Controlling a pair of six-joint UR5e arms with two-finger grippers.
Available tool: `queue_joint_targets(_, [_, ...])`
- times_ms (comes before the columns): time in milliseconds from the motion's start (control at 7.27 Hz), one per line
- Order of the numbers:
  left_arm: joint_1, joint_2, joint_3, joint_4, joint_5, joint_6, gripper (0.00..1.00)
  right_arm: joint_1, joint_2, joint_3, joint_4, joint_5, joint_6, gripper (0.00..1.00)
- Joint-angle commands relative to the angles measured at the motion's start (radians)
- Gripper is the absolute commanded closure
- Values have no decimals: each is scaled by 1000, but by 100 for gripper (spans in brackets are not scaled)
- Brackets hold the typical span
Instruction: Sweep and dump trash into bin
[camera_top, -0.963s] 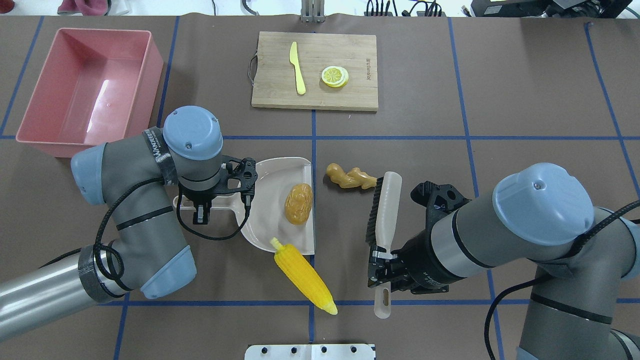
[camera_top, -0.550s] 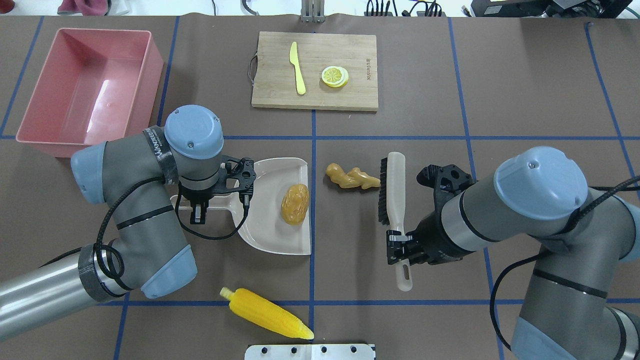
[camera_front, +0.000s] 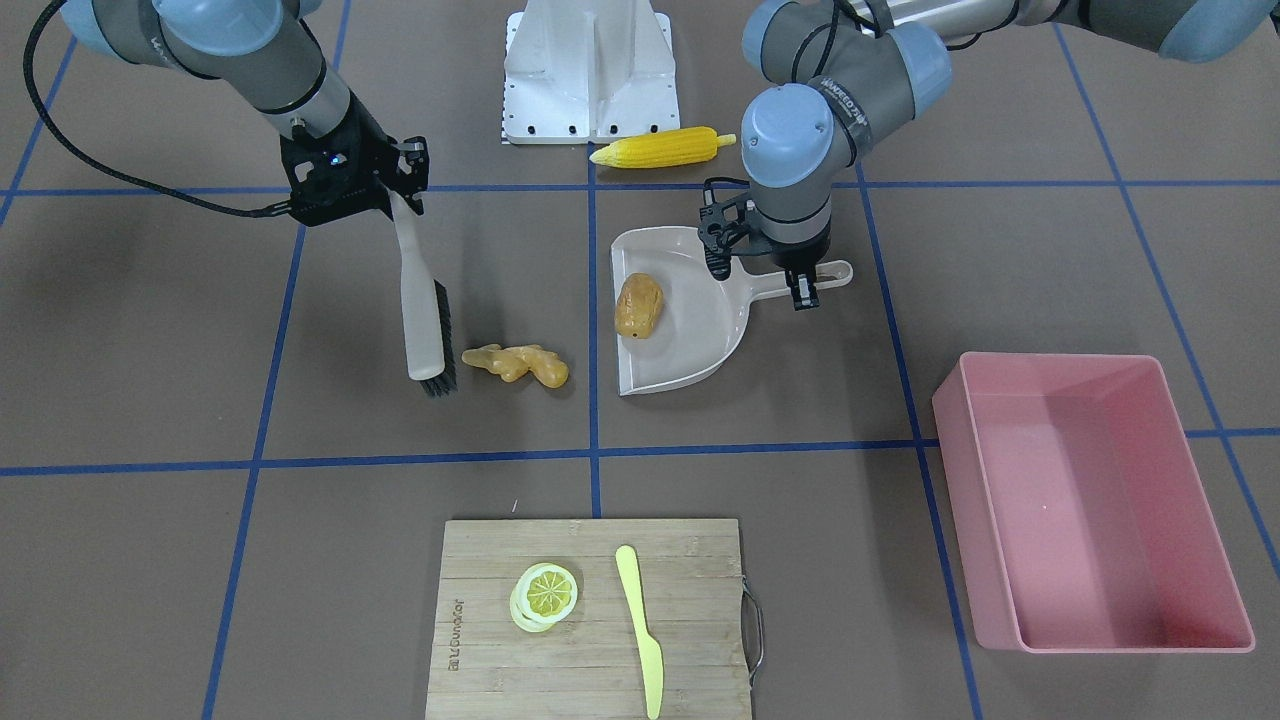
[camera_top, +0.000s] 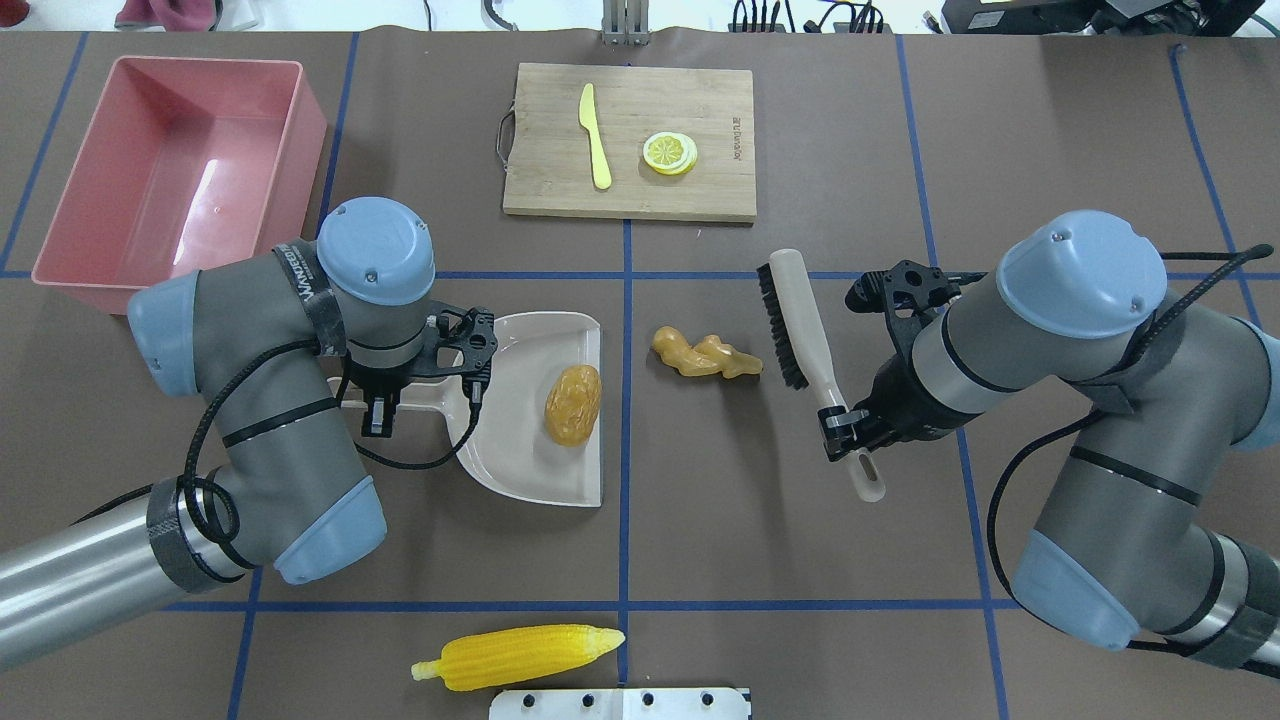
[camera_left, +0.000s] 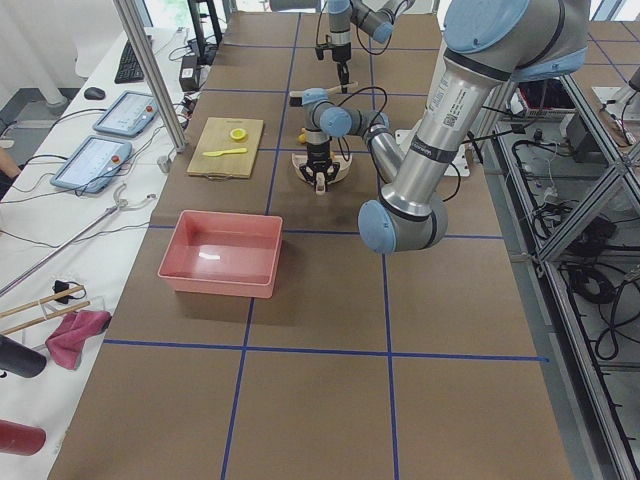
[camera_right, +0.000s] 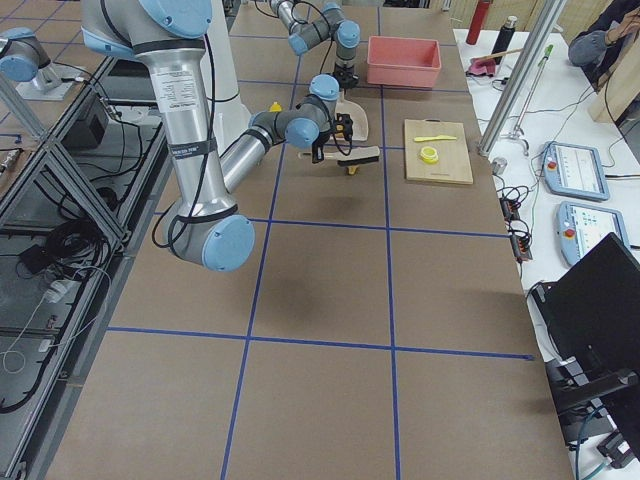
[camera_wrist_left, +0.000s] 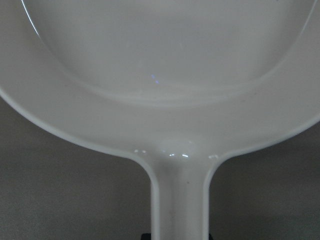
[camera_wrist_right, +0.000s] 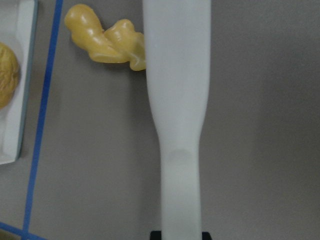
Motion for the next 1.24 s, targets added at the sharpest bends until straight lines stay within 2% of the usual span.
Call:
queue_joint_targets(0, [-4, -5, 17, 2, 5, 5, 100, 49, 8, -78, 0, 1, -121, 100])
queue_joint_targets(413, [-8, 24, -24, 8, 28, 4, 100, 37, 15, -130, -5, -1, -115, 100])
queue_joint_targets(1100, [-15, -16, 9, 75, 34, -1, 100, -50, 29, -100, -22, 37, 15, 100])
